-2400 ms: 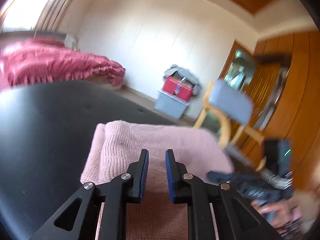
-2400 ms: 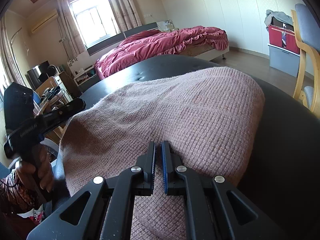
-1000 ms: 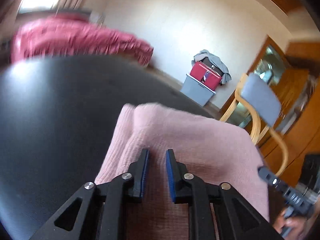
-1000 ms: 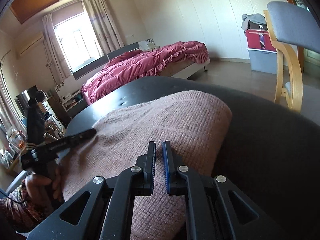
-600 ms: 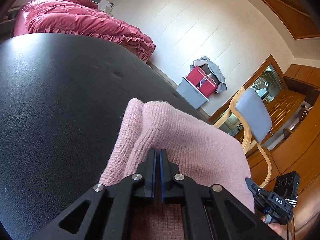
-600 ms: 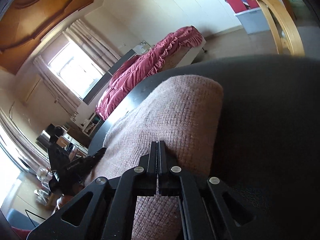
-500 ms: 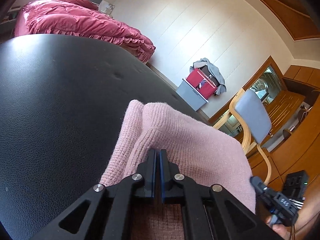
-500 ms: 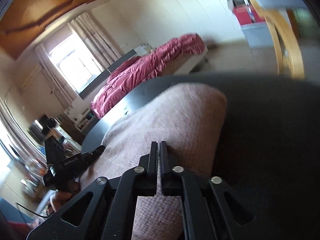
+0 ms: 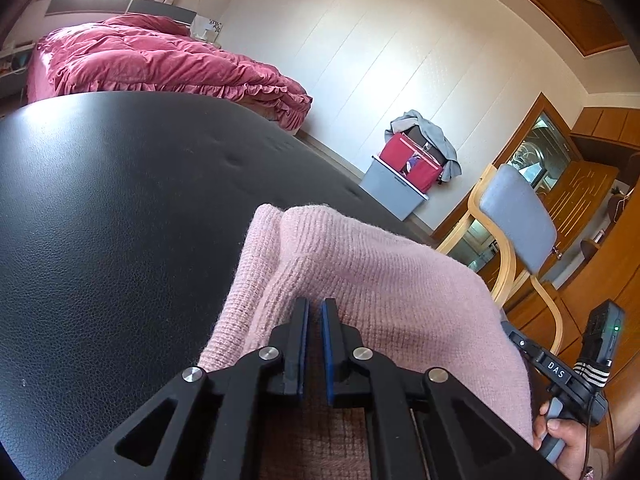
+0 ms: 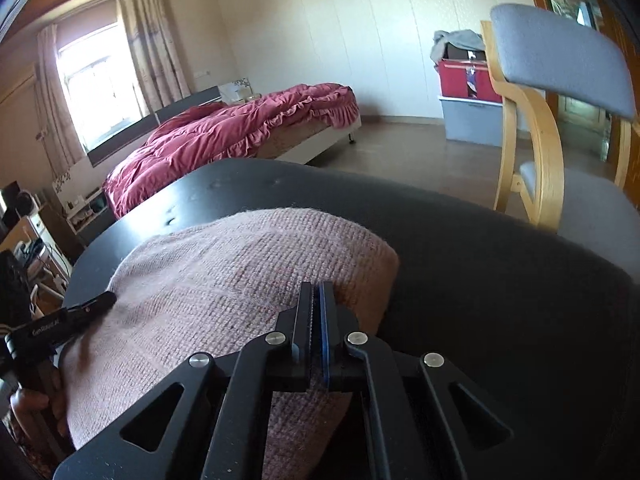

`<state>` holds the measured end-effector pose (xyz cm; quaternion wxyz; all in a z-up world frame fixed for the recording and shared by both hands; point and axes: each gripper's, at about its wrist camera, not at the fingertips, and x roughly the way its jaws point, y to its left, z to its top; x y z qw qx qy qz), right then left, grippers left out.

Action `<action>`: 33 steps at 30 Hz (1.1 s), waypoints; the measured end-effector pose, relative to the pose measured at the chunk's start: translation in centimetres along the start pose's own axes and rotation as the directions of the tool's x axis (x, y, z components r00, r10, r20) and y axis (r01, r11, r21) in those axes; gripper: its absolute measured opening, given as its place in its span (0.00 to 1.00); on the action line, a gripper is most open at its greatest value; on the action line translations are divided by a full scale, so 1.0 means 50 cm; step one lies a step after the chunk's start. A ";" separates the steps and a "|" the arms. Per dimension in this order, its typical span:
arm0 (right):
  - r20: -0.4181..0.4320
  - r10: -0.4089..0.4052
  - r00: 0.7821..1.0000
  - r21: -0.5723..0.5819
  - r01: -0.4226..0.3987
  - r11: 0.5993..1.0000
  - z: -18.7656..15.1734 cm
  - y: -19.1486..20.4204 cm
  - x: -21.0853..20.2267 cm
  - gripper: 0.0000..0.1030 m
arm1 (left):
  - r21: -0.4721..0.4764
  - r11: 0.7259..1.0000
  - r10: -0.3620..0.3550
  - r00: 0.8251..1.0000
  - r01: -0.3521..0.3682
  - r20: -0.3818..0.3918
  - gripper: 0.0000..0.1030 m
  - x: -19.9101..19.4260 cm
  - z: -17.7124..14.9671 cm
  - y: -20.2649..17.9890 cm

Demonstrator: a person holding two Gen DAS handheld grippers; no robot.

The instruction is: Fold clothes

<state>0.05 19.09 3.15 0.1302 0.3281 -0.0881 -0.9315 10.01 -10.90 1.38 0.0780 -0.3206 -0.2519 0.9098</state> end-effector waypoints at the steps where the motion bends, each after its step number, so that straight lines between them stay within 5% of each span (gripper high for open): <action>1: -0.005 0.003 1.000 0.018 -0.003 1.000 -0.001 -0.008 0.002 0.00 | 0.000 1.000 -0.001 1.000 0.001 0.000 0.05 0.000 0.000 0.000; 6: -0.012 0.033 0.999 0.084 -0.032 0.996 -0.002 -0.041 0.002 0.00 | -0.006 1.000 -0.012 1.000 0.012 -0.002 0.05 0.000 0.003 0.007; 11: 0.092 0.122 0.988 0.159 -0.136 0.978 0.007 -0.061 -0.046 0.04 | -0.023 0.999 -0.024 1.000 0.024 0.002 0.05 0.002 0.004 0.017; 16: 0.083 0.121 0.989 0.087 -0.128 0.988 0.037 -0.040 -0.016 0.05 | -0.020 1.000 -0.019 1.000 0.019 0.004 0.05 0.005 0.005 0.024; 17: 0.083 0.136 0.987 0.089 -0.143 0.986 0.042 -0.039 -0.007 0.08 | -0.018 1.000 -0.018 1.000 0.018 0.005 0.05 0.005 0.005 0.026; 19: 0.069 0.168 0.983 0.094 -0.174 0.980 0.051 -0.037 0.017 0.31 | -0.016 1.000 -0.017 1.000 0.017 0.005 0.05 0.003 0.005 0.023; 22: -0.030 0.099 0.995 0.080 -0.097 0.992 0.048 -0.039 0.078 0.36 | -0.009 1.000 -0.012 1.000 0.012 0.004 0.05 0.003 0.005 0.023; 26: -0.028 0.129 0.991 0.136 -0.124 0.983 0.047 -0.061 0.084 0.36 | -0.005 1.000 -0.011 1.000 0.011 0.007 0.05 0.001 0.002 0.019; 33: 0.096 0.079 0.992 0.061 -0.085 0.995 0.037 -0.038 -0.009 0.40 | -0.014 1.000 -0.020 1.000 0.020 0.008 0.05 -0.004 0.001 0.018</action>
